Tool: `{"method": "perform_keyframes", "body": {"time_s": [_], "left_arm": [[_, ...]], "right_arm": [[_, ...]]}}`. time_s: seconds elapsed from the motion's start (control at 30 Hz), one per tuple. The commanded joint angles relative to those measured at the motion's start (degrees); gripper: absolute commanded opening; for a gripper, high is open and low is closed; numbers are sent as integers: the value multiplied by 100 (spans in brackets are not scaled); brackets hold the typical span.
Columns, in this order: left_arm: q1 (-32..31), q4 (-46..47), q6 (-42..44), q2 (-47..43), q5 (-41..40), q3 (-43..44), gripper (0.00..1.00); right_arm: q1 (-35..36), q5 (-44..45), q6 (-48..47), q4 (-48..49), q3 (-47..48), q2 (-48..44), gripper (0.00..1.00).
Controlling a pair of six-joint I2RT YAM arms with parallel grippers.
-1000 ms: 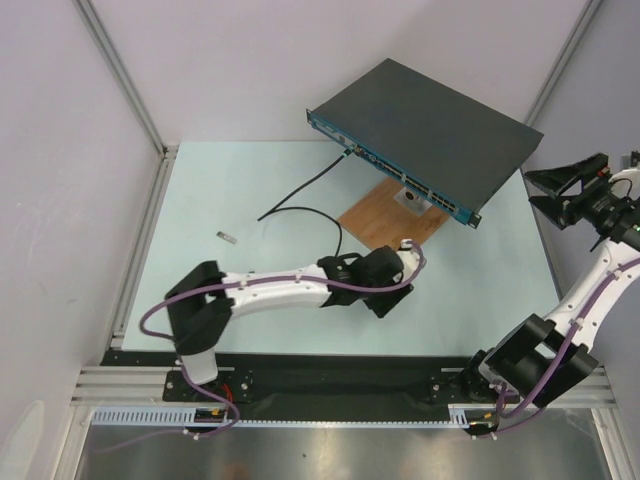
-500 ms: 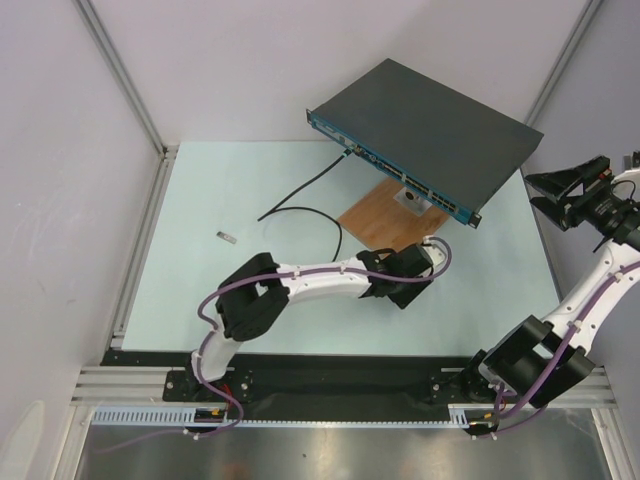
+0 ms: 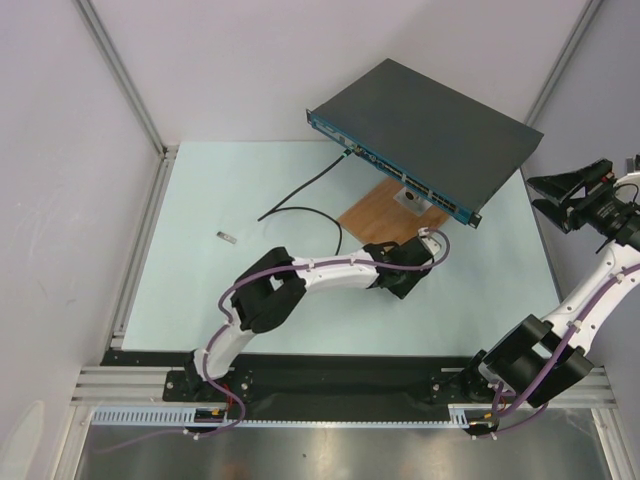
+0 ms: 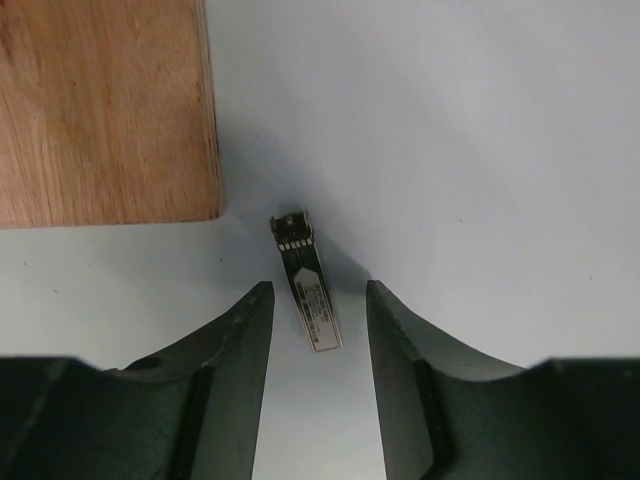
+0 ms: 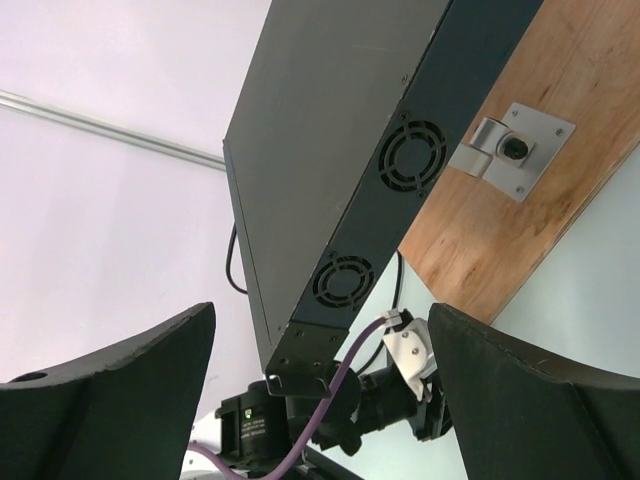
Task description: Insert the plug into the switch port
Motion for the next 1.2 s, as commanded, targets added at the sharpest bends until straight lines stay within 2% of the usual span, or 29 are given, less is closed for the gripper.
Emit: {"method": "perform_keyframes", "body": {"time_s": [0.0,0.23,0.33,0.47,0.57,0.63,0.67,0.77,1.0,1.17], "left_arm": [[53,44,-96,119,-114,417,47],[229,-123,-158,532,176,928,44],[238,-176,-281,533,334,840,35],[238,-202,-360,340,369,559,29],[237,-211,-404,112,334,348,17],[237,-246,-448,-64,325,190,3],[246,-263,-500,-335,317,111,0],[246,-246,-684,-907,500,-477,0],[115,-18,-738,-3058,958,-2005,0],[106,1,-257,-4160,1231,-2079,0]], "right_arm": [[-38,-138,-181,-39,214,-21,93],[-46,-139,-321,-144,232,-3,91],[-55,-165,-330,-188,258,6,90],[-55,-173,-383,-284,337,-3,89],[-55,-191,-348,-267,346,-20,88],[-46,-235,-357,-276,372,-47,86],[-55,-270,-383,-276,390,-73,86],[-55,-297,-627,-494,556,-117,85],[-55,-235,-840,-865,1101,-82,85],[147,19,-708,-680,1303,-337,87]]}}
